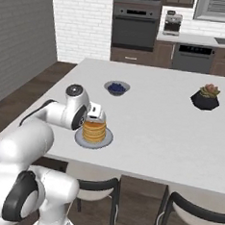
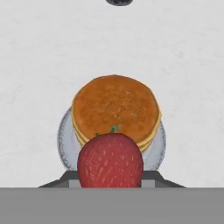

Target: Take the strawberry from the fridge and place it on top of the pancake, located on the dining counter.

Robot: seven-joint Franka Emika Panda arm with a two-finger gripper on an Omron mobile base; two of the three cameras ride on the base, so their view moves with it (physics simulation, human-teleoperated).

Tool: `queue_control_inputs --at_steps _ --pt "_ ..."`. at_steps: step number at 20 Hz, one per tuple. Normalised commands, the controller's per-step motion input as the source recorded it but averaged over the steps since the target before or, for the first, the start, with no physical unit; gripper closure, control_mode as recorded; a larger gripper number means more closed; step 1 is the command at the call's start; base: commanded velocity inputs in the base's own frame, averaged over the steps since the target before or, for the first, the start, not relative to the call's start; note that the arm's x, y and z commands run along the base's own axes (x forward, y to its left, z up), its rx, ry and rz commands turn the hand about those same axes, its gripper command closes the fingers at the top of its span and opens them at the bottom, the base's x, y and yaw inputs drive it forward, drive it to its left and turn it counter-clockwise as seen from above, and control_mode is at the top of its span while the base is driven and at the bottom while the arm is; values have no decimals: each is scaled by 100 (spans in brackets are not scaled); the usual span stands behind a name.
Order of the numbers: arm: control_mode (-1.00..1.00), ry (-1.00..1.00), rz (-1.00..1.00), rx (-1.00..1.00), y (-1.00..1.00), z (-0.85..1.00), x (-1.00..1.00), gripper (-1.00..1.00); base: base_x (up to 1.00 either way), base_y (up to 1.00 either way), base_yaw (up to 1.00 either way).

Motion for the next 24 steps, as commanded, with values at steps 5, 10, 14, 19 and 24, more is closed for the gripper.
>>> queue_control_inputs --at_steps 5,10,14,19,24 --pt "-100 0 0 0 -7 -13 29 100 0 0 0" --pt "-100 0 0 0 -7 -8 30 100 0 0 0" --pt "-100 0 0 0 -2 -17 20 100 0 0 0" --pt "-100 2 0 0 0 -30 17 100 0 0 0" --pt "-100 1 0 0 0 -30 18 100 0 0 0"
